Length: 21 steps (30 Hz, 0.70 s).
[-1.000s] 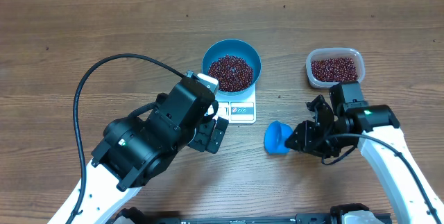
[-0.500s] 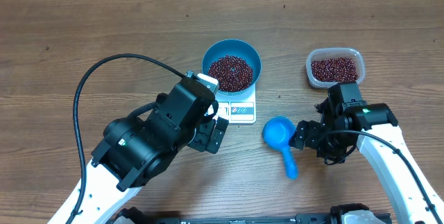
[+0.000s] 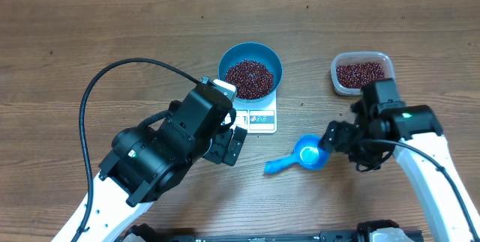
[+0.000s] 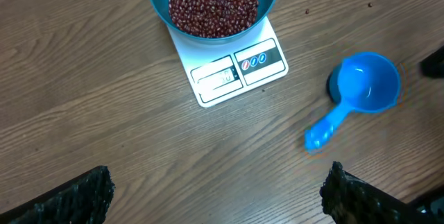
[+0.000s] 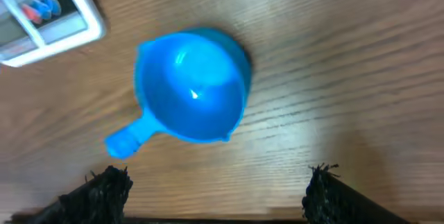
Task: Scoop item into bowl and weigh 150g on scale
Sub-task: 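Lower the blue scoop onto the table right of the scale and release it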
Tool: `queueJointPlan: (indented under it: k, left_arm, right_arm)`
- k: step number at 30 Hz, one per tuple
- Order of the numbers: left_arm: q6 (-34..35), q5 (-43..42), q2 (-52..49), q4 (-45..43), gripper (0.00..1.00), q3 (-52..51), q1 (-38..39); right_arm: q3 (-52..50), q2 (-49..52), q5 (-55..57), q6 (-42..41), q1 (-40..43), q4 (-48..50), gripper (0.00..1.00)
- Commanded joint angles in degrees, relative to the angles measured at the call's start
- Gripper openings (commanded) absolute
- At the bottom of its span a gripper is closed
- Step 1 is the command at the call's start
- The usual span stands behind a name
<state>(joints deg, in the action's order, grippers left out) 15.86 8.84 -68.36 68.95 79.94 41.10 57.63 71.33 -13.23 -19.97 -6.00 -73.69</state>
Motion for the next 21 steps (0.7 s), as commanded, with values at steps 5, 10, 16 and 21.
queueJointPlan:
  k: [5,10,16,21]
  left_arm:
    - [-1.1,0.7,0.5,-0.2,1.00,1.1,-0.2]
    - [-1.1,0.7,0.5,-0.2,1.00,1.1,-0.2]
    - [-1.1,0.7,0.5,-0.2,1.00,1.1,-0.2]
    - [-1.1,0.7,0.5,-0.2,1.00,1.1,-0.2]
  right_arm:
    - [10.5,-9.7,0.9,-0.9,0.2,-8.0,1.00]
    - [10.7,-13.4,-0.9,-0.8,0.2,-10.0,1.00]
    - [10.7,-12.9,2.1,-0.8,0.2,-9.1,1.00]
    - [10.7,-12.7,5.0,4.1,-1.7,-1.8,1.00]
